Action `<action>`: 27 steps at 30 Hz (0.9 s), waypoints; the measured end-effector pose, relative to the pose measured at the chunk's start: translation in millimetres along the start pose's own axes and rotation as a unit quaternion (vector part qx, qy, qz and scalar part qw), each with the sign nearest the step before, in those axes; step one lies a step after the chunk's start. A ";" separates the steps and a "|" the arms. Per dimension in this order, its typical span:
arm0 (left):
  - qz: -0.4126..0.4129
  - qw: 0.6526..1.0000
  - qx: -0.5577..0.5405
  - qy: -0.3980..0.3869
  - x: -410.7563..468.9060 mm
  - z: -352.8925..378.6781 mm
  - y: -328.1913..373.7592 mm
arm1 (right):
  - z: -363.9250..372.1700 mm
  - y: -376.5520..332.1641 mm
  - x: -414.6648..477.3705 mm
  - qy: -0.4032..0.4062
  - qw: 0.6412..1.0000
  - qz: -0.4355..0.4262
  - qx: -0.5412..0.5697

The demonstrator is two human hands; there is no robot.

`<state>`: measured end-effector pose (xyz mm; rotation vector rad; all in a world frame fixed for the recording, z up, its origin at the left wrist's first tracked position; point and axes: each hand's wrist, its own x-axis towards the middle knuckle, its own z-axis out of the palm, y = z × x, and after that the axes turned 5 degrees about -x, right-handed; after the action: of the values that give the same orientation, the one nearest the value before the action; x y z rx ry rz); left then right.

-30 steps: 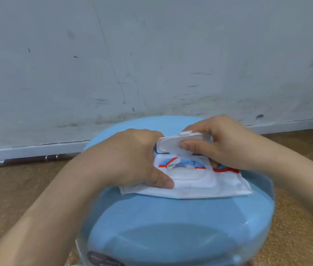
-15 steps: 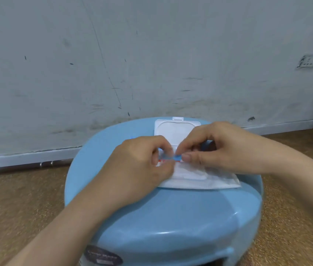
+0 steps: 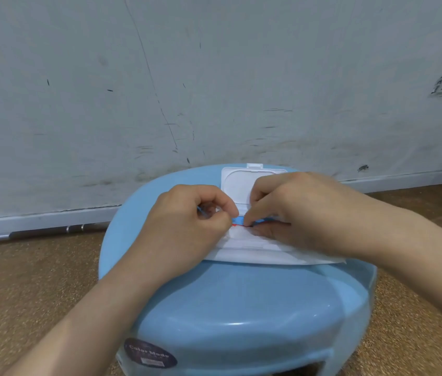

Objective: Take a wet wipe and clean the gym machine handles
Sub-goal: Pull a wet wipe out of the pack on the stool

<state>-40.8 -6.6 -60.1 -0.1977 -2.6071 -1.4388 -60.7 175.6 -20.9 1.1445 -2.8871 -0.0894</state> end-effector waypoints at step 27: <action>-0.038 0.997 0.021 -0.066 -1.4 2.0 11.8 | 19.9 4.4 5.5 0.050 0.988 -0.039 0.141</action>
<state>-37.3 1.3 -51.7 -0.1987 -2.7762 -1.4405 -68.8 175.9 -40.4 1.2593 -2.8301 0.3743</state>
